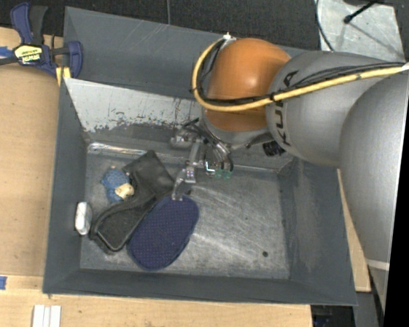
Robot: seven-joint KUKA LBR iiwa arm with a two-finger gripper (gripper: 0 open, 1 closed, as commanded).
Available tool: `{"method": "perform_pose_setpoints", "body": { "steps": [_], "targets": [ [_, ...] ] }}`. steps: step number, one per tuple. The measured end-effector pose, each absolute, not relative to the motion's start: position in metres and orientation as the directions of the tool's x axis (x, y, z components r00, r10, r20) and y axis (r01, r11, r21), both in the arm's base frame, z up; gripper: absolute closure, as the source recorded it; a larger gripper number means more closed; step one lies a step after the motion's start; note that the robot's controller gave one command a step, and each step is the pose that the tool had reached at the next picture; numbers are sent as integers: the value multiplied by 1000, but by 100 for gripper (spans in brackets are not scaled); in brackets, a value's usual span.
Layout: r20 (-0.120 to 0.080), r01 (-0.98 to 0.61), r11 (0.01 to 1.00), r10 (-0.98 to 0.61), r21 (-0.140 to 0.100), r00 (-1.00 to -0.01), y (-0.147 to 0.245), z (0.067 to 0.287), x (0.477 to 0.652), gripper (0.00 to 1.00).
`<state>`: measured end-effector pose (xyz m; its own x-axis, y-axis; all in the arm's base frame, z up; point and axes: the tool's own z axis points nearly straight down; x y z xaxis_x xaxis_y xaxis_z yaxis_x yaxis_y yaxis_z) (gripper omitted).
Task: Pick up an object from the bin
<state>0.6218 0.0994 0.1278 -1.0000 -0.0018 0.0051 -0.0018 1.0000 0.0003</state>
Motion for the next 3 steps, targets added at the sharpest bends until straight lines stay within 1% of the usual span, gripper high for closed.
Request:
{"method": "perform_pose_setpoints", "body": {
  "steps": [1,2,3],
  "targets": [
    [-11,-342,940,-342,-3,-940,133,77,624,0],
    [-26,-339,941,-339,-2,-940,134,79,627,100],
    [-13,-535,845,-535,-4,-845,137,229,630,100]
  ]
}}
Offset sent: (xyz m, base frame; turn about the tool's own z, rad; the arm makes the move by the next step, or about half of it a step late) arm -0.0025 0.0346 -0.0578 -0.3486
